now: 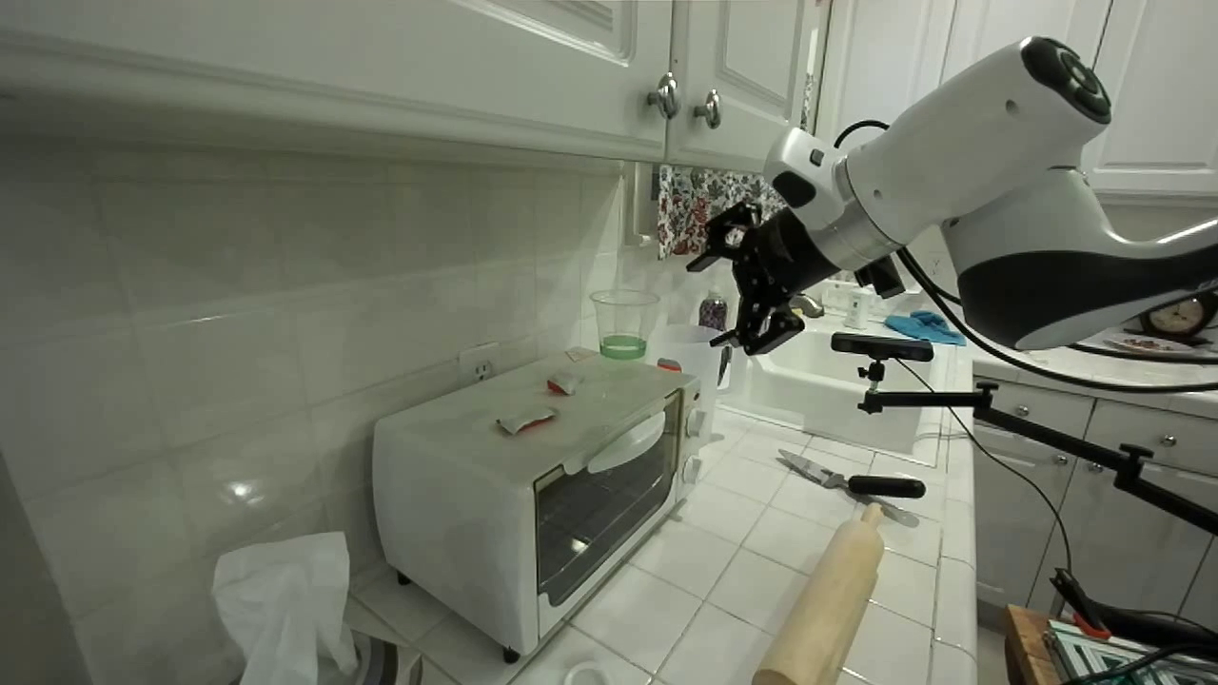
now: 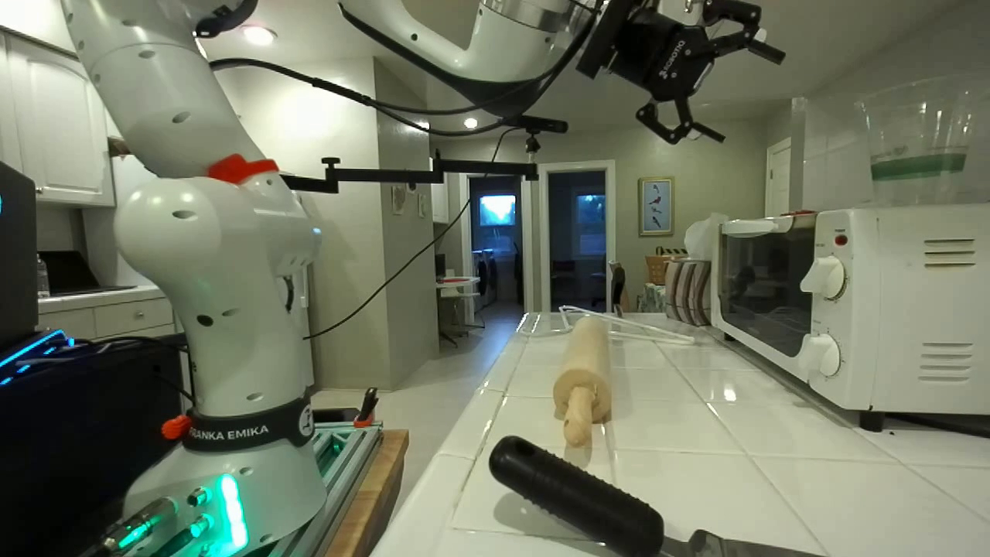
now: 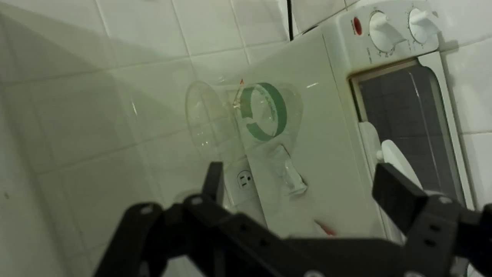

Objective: Remove the clear cup from the top of the oven.

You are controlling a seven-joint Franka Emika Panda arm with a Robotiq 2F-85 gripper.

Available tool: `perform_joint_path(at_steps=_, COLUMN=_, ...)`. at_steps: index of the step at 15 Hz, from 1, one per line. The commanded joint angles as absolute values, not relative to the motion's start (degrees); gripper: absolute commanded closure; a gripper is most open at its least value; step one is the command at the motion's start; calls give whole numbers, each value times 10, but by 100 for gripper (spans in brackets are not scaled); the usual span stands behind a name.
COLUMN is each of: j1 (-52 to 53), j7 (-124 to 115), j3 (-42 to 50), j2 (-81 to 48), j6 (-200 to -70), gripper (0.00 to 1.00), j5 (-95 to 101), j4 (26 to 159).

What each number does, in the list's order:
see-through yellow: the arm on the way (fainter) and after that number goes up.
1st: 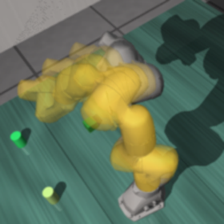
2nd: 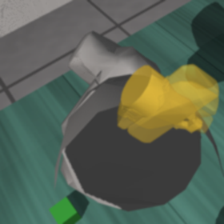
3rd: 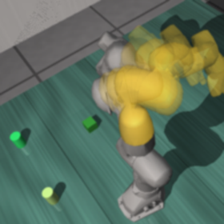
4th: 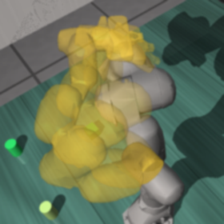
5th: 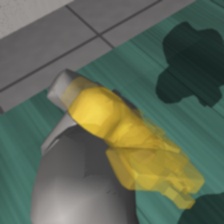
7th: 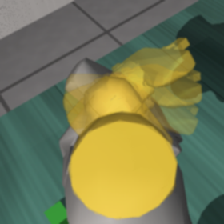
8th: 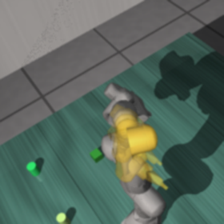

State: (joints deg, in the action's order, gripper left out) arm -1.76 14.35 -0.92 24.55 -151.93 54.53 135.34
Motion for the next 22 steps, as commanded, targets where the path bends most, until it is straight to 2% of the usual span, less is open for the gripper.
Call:
perform_joint_path(at_steps=1, j1=-18, j7=180, j3=10, j2=241, j6=-1553, gripper=0, j5=587, j4=1365)
perform_joint_path(at_steps=12, j1=-77, j7=117, j3=15, j2=210, j6=-1607, gripper=0, j5=831, j4=1348)
perform_joint_path(at_steps=22, j1=-81, j7=-65, j3=16, j2=142, j6=-1611, gripper=0, j5=992, j4=1260)
